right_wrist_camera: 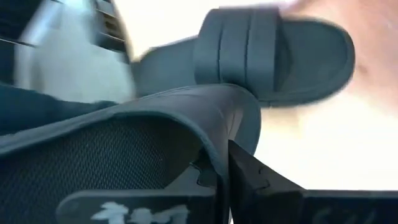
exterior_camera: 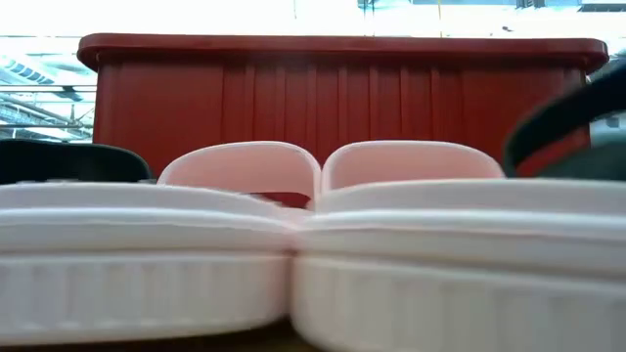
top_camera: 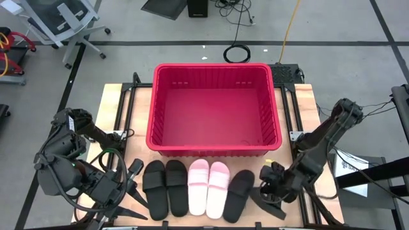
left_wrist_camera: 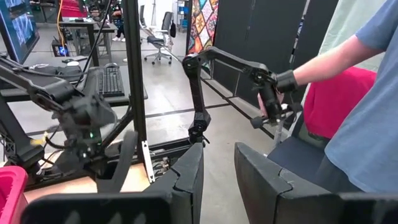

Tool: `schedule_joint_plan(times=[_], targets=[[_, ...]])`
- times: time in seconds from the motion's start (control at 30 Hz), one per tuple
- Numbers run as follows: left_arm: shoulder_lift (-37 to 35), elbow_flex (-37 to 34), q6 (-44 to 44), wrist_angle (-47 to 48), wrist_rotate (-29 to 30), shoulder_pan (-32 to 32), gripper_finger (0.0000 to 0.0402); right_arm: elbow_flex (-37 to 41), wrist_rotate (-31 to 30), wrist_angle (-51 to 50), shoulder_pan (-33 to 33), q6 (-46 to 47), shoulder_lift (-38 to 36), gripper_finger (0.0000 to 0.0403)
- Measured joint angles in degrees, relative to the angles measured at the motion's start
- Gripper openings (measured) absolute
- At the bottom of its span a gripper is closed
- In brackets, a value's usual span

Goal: Pick and place slides into bin
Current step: Put the black slide into the red container

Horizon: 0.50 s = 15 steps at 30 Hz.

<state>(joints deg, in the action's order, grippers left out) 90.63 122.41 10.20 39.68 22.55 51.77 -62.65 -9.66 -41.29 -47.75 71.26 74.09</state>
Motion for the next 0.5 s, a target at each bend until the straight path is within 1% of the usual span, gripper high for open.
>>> schedule_joint_plan(times=[0.13,0.37,0.5], targets=[[0.00,0.00,0.00,0.00,0.01,0.00,0.0088,-0.07,-0.78,7.13,0.02,-2.96,-2.50,0.0001],[0.00,0.00,-2.27,-0.20,0.01,-0.11,0.0088,-0.07,-0.99,21.54,1.30,-8.86,-3.12,0.0001],[0.00,0.00,-2.44,-0.21,-0.01,-0.11,0.0088,-0.07,-4.20,33.44,3.07,-16.44,-3.13,0.0000]])
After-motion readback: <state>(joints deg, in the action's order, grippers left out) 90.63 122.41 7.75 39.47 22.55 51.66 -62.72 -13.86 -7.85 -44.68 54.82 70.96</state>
